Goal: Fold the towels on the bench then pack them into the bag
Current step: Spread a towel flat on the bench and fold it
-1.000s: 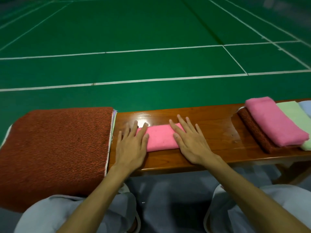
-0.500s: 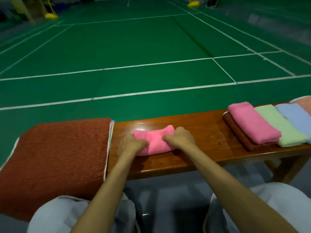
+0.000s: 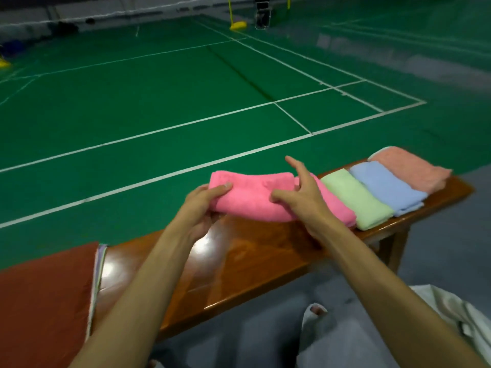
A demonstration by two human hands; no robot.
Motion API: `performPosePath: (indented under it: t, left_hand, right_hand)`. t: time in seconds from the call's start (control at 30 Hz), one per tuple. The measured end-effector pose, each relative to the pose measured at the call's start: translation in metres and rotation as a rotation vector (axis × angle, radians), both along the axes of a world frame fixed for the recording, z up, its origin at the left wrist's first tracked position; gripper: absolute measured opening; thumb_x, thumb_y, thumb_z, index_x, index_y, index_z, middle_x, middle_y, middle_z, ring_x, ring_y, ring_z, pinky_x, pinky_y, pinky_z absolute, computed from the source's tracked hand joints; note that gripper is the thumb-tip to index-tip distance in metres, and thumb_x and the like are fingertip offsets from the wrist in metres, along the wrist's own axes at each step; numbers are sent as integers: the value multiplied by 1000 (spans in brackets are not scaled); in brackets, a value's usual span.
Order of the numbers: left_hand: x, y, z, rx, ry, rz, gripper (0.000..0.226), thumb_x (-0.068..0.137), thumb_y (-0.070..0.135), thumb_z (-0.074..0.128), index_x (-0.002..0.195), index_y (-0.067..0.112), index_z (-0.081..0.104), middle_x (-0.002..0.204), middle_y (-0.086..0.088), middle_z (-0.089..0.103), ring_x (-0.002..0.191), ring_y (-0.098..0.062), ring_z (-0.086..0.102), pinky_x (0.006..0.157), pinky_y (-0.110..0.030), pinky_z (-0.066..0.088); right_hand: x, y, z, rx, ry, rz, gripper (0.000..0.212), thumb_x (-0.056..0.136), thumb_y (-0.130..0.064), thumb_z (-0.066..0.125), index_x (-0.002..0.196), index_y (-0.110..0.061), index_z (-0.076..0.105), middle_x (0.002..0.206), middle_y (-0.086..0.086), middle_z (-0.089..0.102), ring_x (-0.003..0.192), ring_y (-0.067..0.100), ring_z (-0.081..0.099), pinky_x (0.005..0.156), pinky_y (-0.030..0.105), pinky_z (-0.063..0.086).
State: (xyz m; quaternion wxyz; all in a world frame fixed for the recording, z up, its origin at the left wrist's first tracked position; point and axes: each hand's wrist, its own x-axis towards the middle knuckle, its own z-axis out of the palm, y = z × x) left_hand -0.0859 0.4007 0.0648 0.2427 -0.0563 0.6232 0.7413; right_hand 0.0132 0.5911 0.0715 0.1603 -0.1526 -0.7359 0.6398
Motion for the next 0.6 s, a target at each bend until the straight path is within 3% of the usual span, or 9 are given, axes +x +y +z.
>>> performPosePath:
  t: [0.07,0.17,0.23,0.3,0.37,0.43,0.5,0.6]
  left_hand:
    - [-14,60,8,22,29,-52,22,83,17,79,101,13,67,87,-4,72,67,-12,65,58,-25,56]
    - [-28,154,14,39,25,-181,17,84,17,80,96,14,69,78,1,70,64,-9,62,57,-23,56]
    - [-39,217,9,30,-1,-296,29,79,19,83,102,13,67,83,-2,67,66,-11,60,57,-24,55]
    - [-46,277,0,29,-40,-378,32,81,17,83,107,13,64,85,-4,65,65,-13,60,56,-25,57]
    - [-51,335,-9,22,-77,-434,25,84,14,81,102,12,64,83,-6,63,61,-15,60,53,-28,58]
    - [-56,390,-19,5,-90,-466,24,85,13,82,101,9,64,85,-7,64,60,-16,61,53,-29,58]
    - [-60,440,-26,3,-93,-464,32,84,12,83,109,2,65,91,-10,67,66,-17,65,54,-30,59]
    - [-62,500,-39,-62,-40,-470,29,84,16,84,102,8,63,95,-12,65,73,-25,65,55,-35,58]
  right_hand:
    - [2,46,5,28,-3,-126,86,63,-24,77,145,-21,52,127,1,59,89,0,57,78,17,50]
    - [9,118,2,22,-22,-368,62,63,-37,86,120,-21,70,118,-2,70,105,14,65,97,39,55]
    - [13,169,-6,-52,7,-504,34,67,-29,92,95,-21,75,97,-3,74,93,13,68,92,44,57]
    - [17,218,-15,-73,11,-625,23,66,-27,92,79,-19,75,84,-3,74,83,14,66,87,46,59]
    - [21,266,-21,-90,-10,-723,21,64,-26,93,73,-22,75,83,-4,74,85,18,70,84,48,61]
    - [23,308,-26,-138,-33,-799,22,62,-29,92,66,-21,72,82,-2,73,85,27,72,71,47,64]
    - [22,343,-31,-130,-62,-879,27,65,-32,90,66,-15,68,75,0,65,74,25,64,57,31,58]
    - [17,382,-44,-34,-151,-1006,40,64,-44,85,71,-7,70,67,-4,62,68,20,56,67,39,54]
